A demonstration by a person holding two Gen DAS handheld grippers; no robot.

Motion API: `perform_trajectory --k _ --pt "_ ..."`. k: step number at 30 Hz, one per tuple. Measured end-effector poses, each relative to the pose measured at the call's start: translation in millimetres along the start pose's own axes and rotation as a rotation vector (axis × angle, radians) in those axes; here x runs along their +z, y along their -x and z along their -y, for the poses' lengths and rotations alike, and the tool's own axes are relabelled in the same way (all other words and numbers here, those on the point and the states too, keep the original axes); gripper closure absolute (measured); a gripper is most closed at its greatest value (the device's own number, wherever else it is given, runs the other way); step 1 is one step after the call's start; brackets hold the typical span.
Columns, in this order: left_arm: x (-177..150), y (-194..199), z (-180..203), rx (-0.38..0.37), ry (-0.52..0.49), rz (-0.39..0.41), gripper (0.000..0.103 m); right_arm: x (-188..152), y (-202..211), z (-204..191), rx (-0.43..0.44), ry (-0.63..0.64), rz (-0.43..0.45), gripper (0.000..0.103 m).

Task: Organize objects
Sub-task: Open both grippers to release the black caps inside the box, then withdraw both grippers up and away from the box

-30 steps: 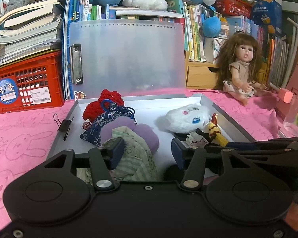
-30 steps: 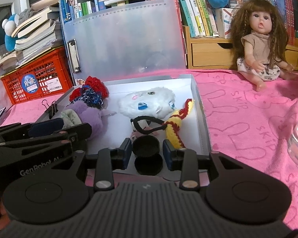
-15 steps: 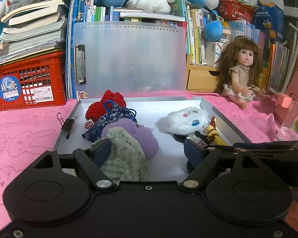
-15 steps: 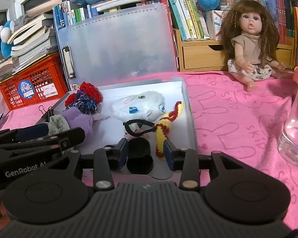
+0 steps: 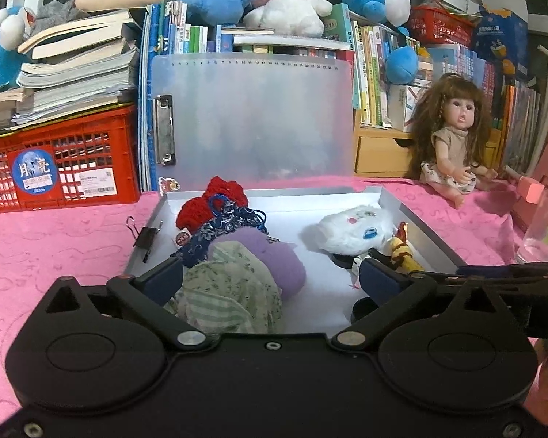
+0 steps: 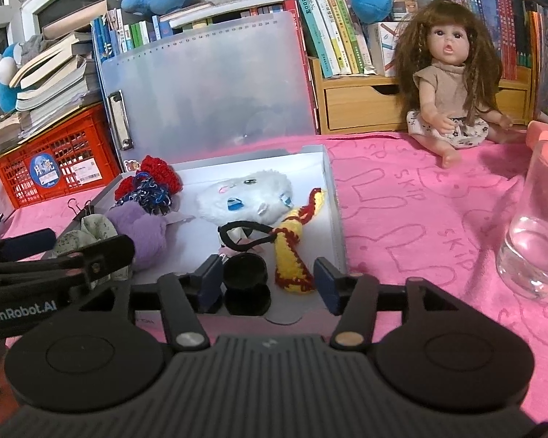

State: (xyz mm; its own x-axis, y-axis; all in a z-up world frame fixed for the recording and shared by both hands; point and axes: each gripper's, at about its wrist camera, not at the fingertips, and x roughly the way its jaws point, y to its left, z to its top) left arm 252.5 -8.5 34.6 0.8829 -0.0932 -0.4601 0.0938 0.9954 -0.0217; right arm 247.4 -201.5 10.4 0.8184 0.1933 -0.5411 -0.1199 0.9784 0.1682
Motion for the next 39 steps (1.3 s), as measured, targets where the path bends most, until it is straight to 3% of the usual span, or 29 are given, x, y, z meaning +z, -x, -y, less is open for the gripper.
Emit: perform_trajectory --k 7,18,39 --pt "-0.5 7.6 -4.3 0.04 0.01 0.001 0.0 1.5 8.2 -2.0 -0.006 0.01 0.019 0.02" --pt "0.3 24.3 -10.1 0.032 0.021 -0.009 0.0 3.9 23.4 -4.9 -0.044 0.036 0.055 0.006" --pt "-7.1 63.7 -14.7 0.028 0.03 -0.004 0.0 -9.1 53.0 -10.5 -0.043 0.077 0.041 0.001"
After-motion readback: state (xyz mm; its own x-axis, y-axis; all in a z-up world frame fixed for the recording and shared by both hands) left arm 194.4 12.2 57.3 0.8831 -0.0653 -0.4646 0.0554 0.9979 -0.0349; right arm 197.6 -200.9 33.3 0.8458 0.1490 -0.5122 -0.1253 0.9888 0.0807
